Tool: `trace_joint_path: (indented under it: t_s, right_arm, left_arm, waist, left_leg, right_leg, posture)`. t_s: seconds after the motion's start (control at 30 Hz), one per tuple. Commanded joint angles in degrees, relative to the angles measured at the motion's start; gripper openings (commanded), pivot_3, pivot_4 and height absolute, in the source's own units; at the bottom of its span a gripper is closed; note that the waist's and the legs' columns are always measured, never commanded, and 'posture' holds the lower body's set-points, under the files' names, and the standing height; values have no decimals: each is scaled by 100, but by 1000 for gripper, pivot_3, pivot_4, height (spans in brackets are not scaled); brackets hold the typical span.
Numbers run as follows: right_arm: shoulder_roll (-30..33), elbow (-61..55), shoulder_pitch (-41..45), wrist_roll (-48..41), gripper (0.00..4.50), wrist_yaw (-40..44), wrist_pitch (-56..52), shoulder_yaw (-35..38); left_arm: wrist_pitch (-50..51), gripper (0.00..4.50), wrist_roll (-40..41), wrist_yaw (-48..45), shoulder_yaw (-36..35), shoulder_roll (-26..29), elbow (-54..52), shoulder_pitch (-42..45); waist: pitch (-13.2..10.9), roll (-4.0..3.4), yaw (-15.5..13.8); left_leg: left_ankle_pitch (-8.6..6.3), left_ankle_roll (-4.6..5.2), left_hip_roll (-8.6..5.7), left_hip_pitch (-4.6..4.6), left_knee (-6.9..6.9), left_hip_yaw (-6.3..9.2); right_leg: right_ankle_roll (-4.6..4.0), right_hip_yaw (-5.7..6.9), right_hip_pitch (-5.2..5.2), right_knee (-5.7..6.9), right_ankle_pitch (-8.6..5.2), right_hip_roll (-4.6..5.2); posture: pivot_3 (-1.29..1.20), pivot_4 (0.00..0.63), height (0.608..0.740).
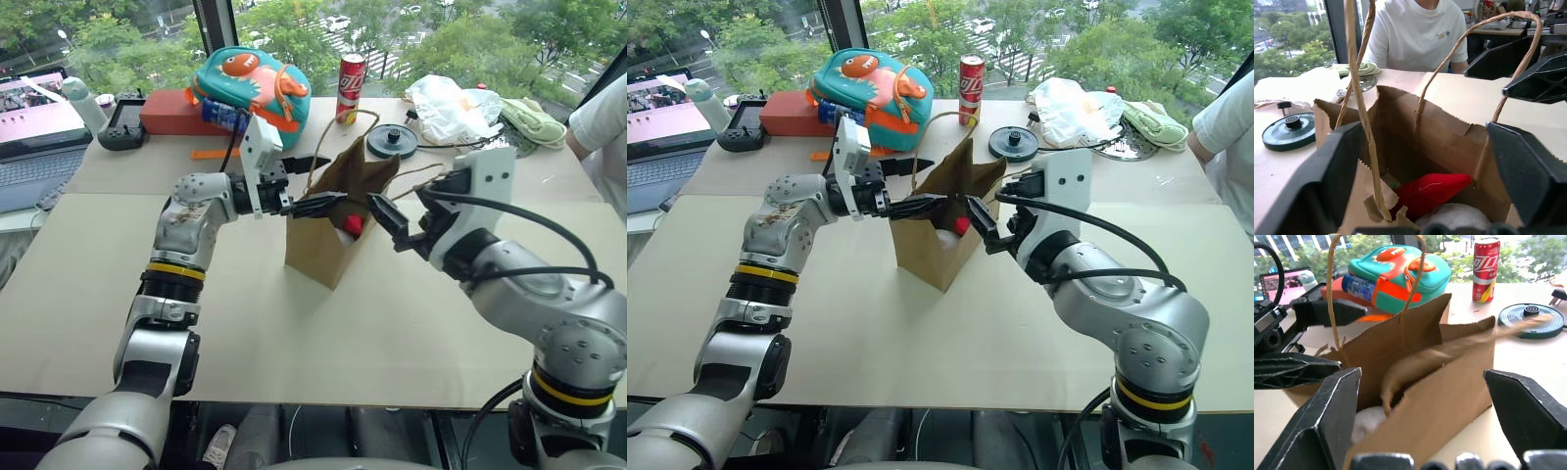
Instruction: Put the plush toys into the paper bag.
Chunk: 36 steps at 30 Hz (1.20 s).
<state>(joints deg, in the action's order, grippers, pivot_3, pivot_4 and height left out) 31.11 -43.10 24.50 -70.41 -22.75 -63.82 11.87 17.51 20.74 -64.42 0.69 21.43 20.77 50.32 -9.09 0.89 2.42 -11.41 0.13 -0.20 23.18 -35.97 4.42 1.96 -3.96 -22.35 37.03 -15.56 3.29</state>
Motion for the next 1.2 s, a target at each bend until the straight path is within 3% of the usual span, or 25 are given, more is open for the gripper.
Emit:
trace_joint_path:
  t_s: [0.03, 0.3, 0.47, 0.77, 0.97, 1.2]
  right_arm:
    - [409, -317, -201, -470, 4500, 371, 160, 235]
    - [973, -313, -637, -501, 4500, 904, 345, 142]
    - [893, -317, -876, -65, 3110, 1102, 389, -423]
    - [776, 4, -594, 653, 51, 1593, 393, -988]
    - [563, 462, -60, 1043, 51, 1805, 227, -1265]
    - [178, 714, 470, 1341, 51, 1958, 28, -1641]
  left_arm:
    - [288, 4469, 287, 57, -236, 133, -313, 85]
    - [782, 4469, 528, 285, -508, 299, -443, -7]
    - [959, 4500, 516, 180, -619, 809, -556, -548]
    - [846, 4500, 353, -273, -289, 1487, -1476, -1774]
    - [-308, 4500, -301, -54, 61, 1281, -1090, -1897]
    - [-575, 4500, -332, 73, 183, 910, -1073, -1827]
  waist:
    - [0, 0, 3]
    - [-1, 1, 6]
    - [0, 0, 40]
    - [0, 1, -38]
    - [0, 1, -69]
    - [0, 1, -60]
  left_leg:
    - [0, 0, 1, 0, 0, 0]
    - [0, 0, 1, 0, -2, -1]
    - [0, 0, 6, -9, 3, -5]
    - [0, -1, 4, -5, -1, -3]
    - [0, -1, 4, -7, -1, -5]
    - [0, -1, 4, -3, 1, -6]
  right_leg:
    - [0, 0, 0, 0, 0, 0]
    - [1, 0, 3, -2, -1, -1]
    - [1, -2, 2, 0, 0, -4]
    - [1, 0, 2, -4, 0, 5]
    - [-2, 1, 3, -7, 1, 5]
    - [-3, 1, -1, -5, 1, 4]
  posture:
    - [0, 150, 740]
    - [0, 150, 740]
    - [0, 150, 740]
    - [0, 150, 740]
    - [0, 150, 740]
    - [0, 150, 740]
